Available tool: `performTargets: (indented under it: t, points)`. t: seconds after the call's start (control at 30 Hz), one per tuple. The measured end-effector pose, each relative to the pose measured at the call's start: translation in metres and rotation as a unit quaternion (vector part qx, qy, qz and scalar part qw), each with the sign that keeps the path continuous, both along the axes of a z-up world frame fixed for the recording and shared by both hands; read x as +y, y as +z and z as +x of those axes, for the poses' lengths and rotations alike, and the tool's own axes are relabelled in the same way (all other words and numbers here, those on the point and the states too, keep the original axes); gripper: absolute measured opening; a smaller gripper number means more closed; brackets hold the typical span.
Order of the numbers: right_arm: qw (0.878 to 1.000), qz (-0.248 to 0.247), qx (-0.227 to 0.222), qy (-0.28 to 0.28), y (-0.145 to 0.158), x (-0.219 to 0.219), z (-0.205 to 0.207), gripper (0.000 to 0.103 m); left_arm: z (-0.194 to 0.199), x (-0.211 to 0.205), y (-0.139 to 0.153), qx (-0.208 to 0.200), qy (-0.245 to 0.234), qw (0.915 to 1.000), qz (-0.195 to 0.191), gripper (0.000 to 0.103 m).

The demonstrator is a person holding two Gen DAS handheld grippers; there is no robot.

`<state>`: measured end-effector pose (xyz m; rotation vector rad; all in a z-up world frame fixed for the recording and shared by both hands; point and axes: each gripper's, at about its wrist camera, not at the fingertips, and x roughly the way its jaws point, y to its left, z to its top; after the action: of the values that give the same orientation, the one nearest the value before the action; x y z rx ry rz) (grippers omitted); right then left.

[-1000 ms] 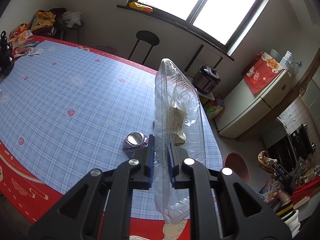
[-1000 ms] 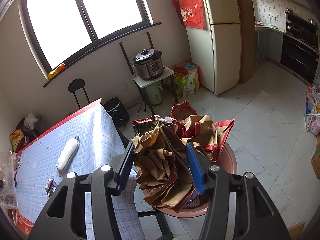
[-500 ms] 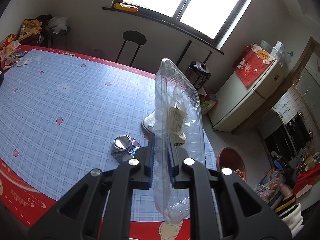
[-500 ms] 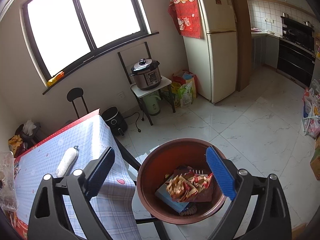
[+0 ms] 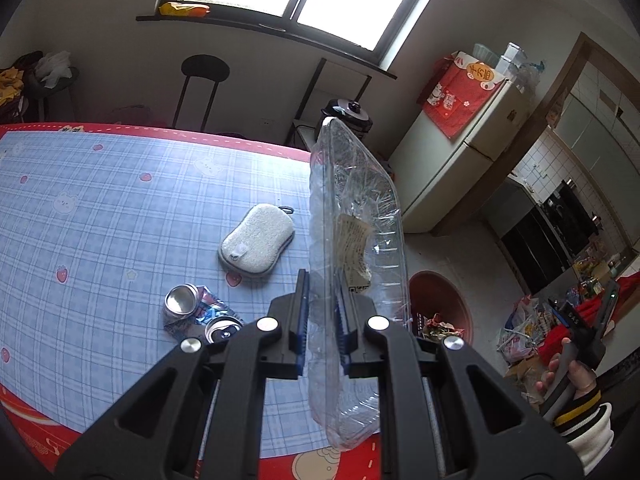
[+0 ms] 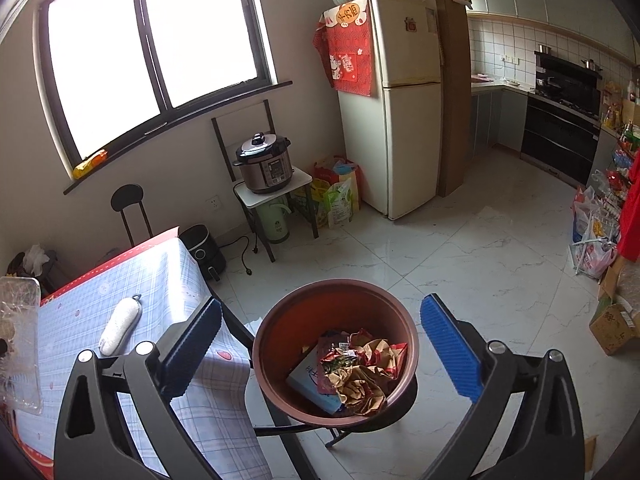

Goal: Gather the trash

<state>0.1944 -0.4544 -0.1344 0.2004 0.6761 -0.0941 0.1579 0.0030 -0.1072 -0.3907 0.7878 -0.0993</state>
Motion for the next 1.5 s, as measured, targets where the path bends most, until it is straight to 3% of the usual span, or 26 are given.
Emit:
performTargets:
  t: [0.17,0.47,0.73,0.97,1.03,1.07,1.1,1.2,1.37,1.5]
  points:
    - [1.000,-0.004,-0.003,-0.016,0.007,-0.014,-0.017,0.098,0.038,-0.056,0.000,-0.003,-0.073,0.9973,0.006,0.016]
    - [0.999,-0.004,0.006,-0.054,0.005,-0.057,-0.035,0.098,0.099,-0.180,-0.006,-0.004,-0.173,0.9848,0.009,0.016]
    - [0.997,0.002,0.014,-0.074,-0.005,-0.091,-0.045,0.098,0.132,-0.265,-0.014,-0.007,-0.215,0.9759,0.034,0.016]
    - [0.996,0.012,0.024,-0.087,-0.016,-0.117,-0.043,0.098,0.154,-0.312,-0.024,-0.011,-0.226,0.9712,0.074,0.017]
    - [0.996,0.013,0.024,-0.088,-0.018,-0.121,-0.042,0.098,0.161,-0.320,-0.023,-0.016,-0.228,0.9704,0.078,0.031]
    - [0.996,0.014,0.024,-0.088,-0.019,-0.123,-0.042,0.098,0.162,-0.323,-0.023,-0.019,-0.235,0.9691,0.072,0.051]
    - [0.996,0.015,0.023,-0.087,-0.019,-0.124,-0.041,0.098,0.163,-0.325,-0.021,-0.025,-0.245,0.9670,0.066,0.059]
    - [0.996,0.018,0.021,-0.086,-0.020,-0.126,-0.040,0.098,0.163,-0.326,-0.017,-0.034,-0.247,0.9660,0.070,0.060]
    - [0.997,0.025,0.015,-0.075,-0.021,-0.125,-0.036,0.098,0.158,-0.309,-0.012,-0.035,-0.227,0.9712,0.065,0.073]
    - [0.998,0.030,0.010,-0.062,-0.020,-0.120,-0.031,0.098,0.149,-0.285,-0.003,-0.042,-0.206,0.9749,0.073,0.076]
